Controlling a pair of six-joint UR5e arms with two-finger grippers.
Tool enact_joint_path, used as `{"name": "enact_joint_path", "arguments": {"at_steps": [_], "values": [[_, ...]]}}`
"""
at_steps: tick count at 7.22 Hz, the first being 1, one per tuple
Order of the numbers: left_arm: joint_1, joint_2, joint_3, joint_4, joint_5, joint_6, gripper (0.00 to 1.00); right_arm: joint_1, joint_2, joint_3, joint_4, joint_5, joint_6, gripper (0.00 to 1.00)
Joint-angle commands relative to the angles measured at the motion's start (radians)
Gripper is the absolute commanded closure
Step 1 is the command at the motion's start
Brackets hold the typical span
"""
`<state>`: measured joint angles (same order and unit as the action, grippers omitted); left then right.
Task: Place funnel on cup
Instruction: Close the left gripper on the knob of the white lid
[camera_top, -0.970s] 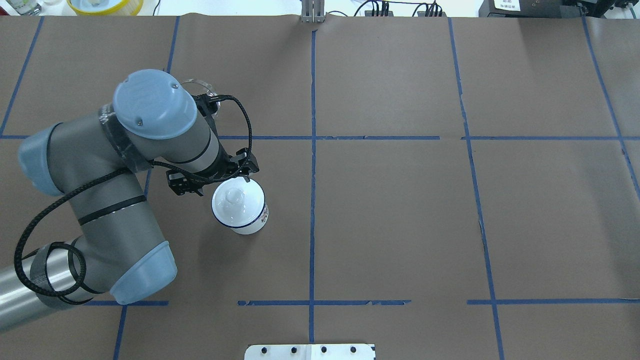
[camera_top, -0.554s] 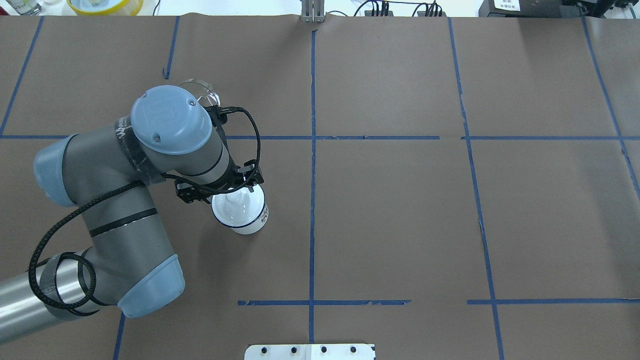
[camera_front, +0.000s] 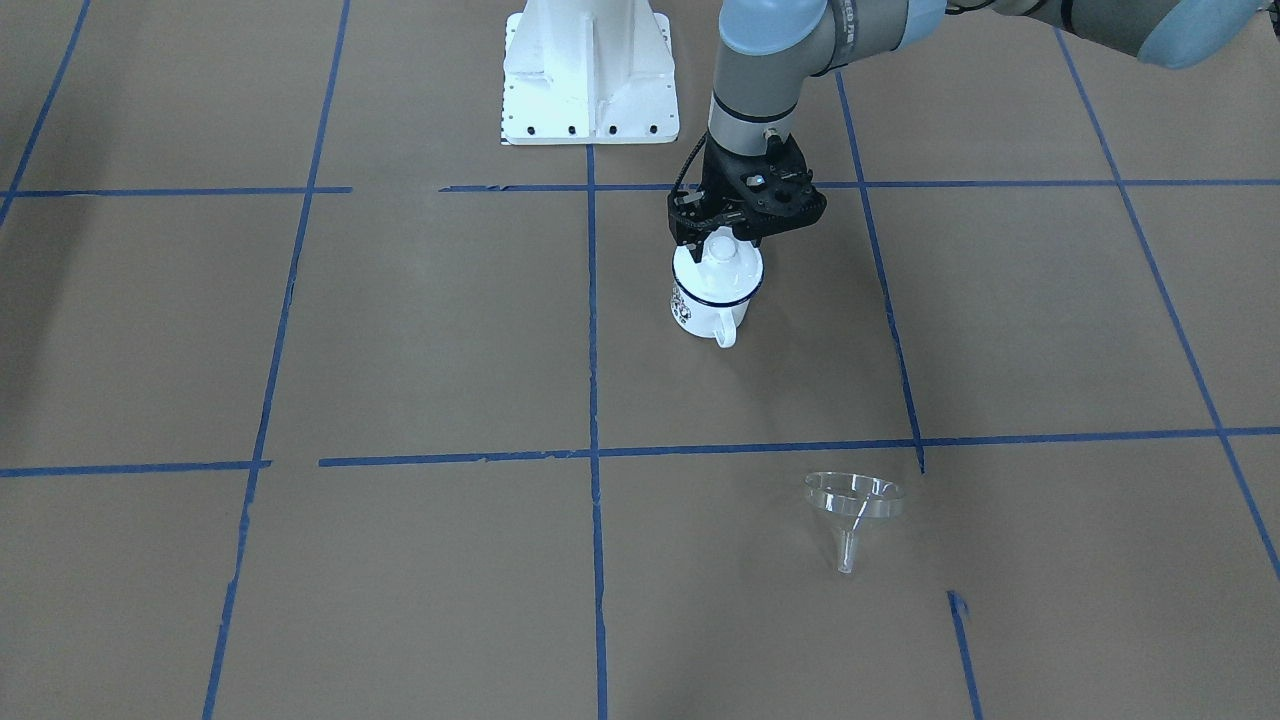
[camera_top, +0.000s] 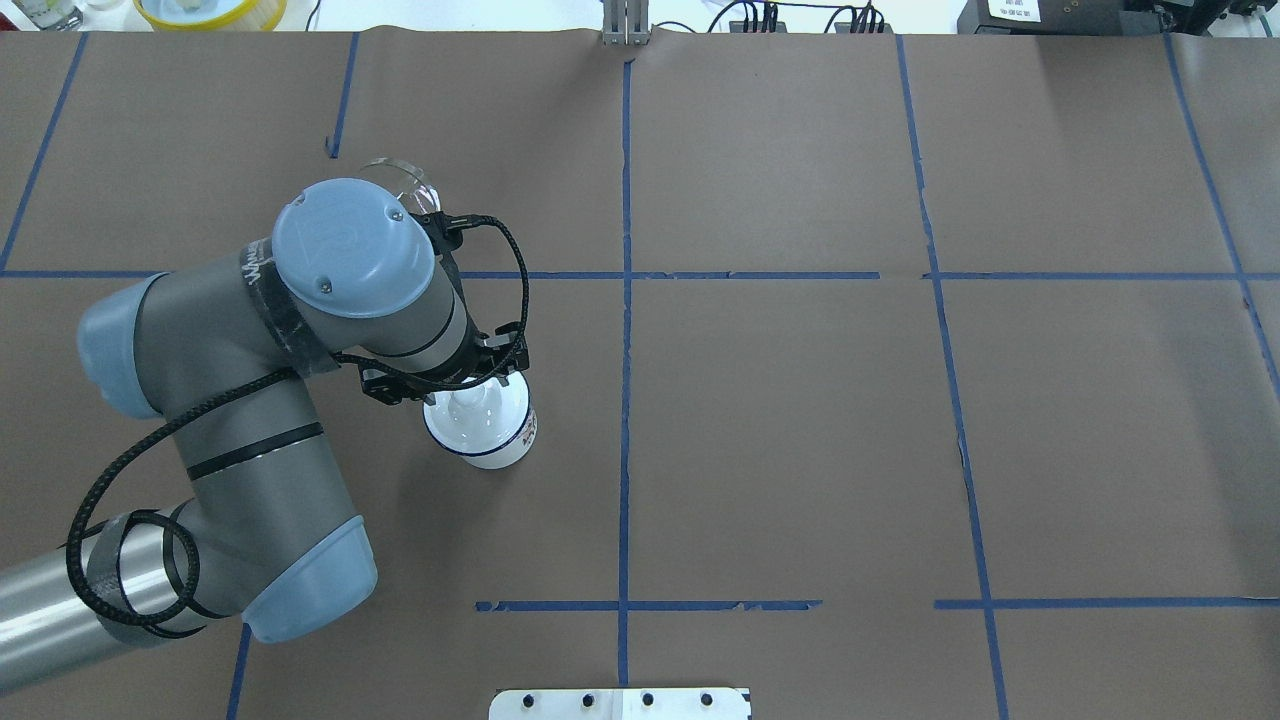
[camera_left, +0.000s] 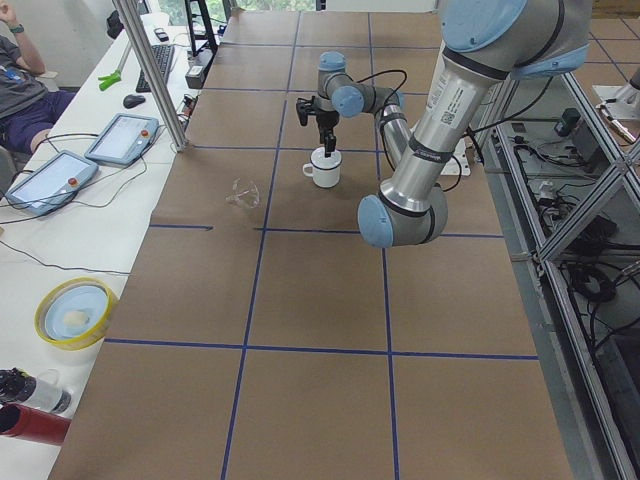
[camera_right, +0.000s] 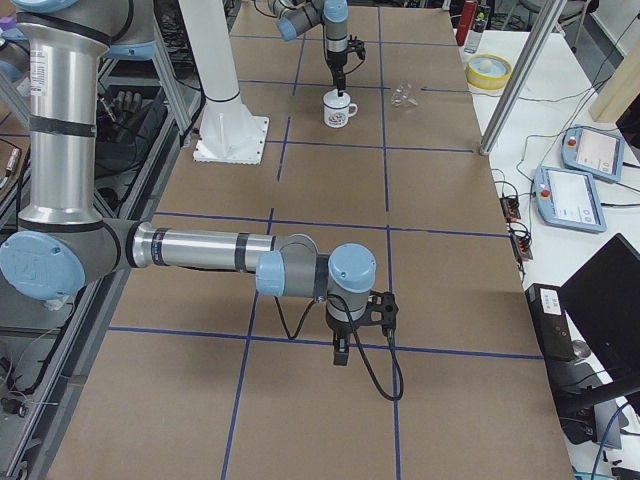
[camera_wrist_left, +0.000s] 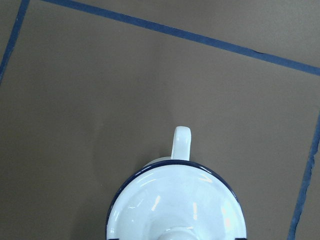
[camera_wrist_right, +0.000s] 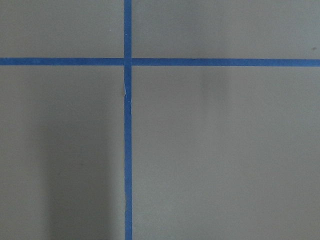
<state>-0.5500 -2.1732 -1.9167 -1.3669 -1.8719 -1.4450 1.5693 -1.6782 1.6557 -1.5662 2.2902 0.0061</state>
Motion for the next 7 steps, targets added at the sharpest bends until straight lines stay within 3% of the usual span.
{"name": "enact_joint_path", "arguments": {"at_steps": [1, 5, 6, 7], "values": [[0.001, -0.007, 0.002, -0.001, 0.000, 0.000, 0.24, 0.000, 0.000, 0.001, 0.000, 0.000, 0.000, 0.00], [-0.001, -0.003, 0.010, -0.003, 0.000, 0.011, 0.24, 0.000, 0.000, 0.001, 0.000, 0.000, 0.000, 0.00], [-0.001, -0.003, 0.010, -0.003, 0.000, 0.011, 0.30, 0.000, 0.000, 0.001, 0.000, 0.000, 0.000, 0.00], [-0.001, -0.003, 0.010, -0.001, 0.000, 0.011, 0.52, 0.000, 0.000, 0.001, 0.000, 0.000, 0.000, 0.00]]}}
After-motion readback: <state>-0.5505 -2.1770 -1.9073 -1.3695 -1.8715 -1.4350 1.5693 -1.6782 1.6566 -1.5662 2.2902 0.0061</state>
